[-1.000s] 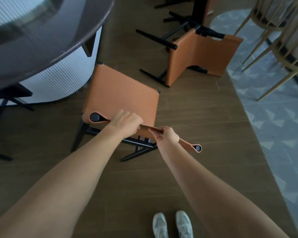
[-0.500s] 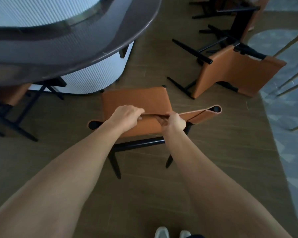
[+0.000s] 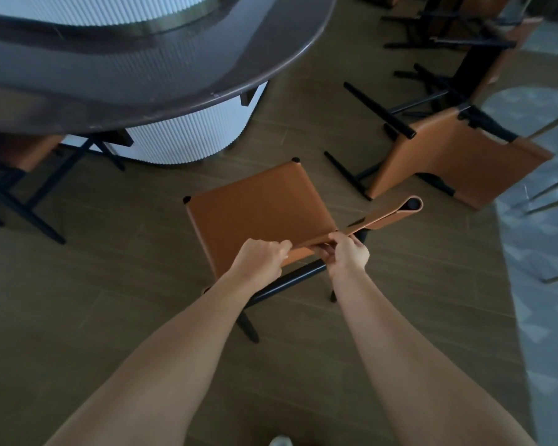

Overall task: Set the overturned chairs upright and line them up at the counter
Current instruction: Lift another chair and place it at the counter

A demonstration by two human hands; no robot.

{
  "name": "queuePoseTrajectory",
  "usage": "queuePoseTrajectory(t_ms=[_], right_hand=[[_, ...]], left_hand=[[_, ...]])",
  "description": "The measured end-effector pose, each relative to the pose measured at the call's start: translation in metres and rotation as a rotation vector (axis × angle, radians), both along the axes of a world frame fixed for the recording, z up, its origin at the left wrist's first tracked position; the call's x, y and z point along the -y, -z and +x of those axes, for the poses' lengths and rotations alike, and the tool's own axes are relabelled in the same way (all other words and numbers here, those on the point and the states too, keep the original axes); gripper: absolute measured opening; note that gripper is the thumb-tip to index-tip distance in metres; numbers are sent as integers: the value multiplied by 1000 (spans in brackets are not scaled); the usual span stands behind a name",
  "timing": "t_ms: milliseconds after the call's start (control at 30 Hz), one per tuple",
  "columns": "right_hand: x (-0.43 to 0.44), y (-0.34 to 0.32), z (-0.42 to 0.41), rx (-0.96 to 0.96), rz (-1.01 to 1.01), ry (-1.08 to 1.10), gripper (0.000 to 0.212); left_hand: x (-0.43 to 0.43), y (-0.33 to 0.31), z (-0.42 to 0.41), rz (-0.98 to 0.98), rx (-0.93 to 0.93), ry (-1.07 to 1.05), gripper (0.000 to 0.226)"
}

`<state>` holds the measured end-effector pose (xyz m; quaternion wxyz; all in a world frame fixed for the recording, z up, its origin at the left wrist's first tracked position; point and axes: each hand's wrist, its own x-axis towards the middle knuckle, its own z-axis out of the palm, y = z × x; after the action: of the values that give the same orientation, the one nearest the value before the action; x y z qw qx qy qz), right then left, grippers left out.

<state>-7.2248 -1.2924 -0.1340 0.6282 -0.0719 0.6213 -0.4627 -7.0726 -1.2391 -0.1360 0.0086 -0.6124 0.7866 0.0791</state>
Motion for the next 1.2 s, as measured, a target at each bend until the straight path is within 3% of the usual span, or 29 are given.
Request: queuePoseTrajectory(t_ms=[267,567,633,700,800,900,1033,1200], right_hand=[[3,6,-10,42,7,-77,12],[15,4,-31,10,77,-305,12],[20,-1,-37,-6,93,-413,13],[24,-4,-44,-2,112,-490,14],[30,-6,-54,28,124,-547,10],[38,-6,-59,-5,111,-608,10],[46,-8,-55,-31,120,-639,14],[53,-8,-57,-25,135,-652,19]], left_hand=[[-6,1,-7,-19,-18,-89,21],[-17,1,-51,88,-9,-534,21],[-18,-2,-63,87,-136,-684,27],[-26,-7,-74,19,-401,-859,30],[-41,-15,-96,-279,-812,-1152,18],[-45,-19,-115,-485,-979,-1468,7],[-34,-13,-112,-365,-1298,-1799,18],[-17,-10,-95,-108,-1546,-1845,40]])
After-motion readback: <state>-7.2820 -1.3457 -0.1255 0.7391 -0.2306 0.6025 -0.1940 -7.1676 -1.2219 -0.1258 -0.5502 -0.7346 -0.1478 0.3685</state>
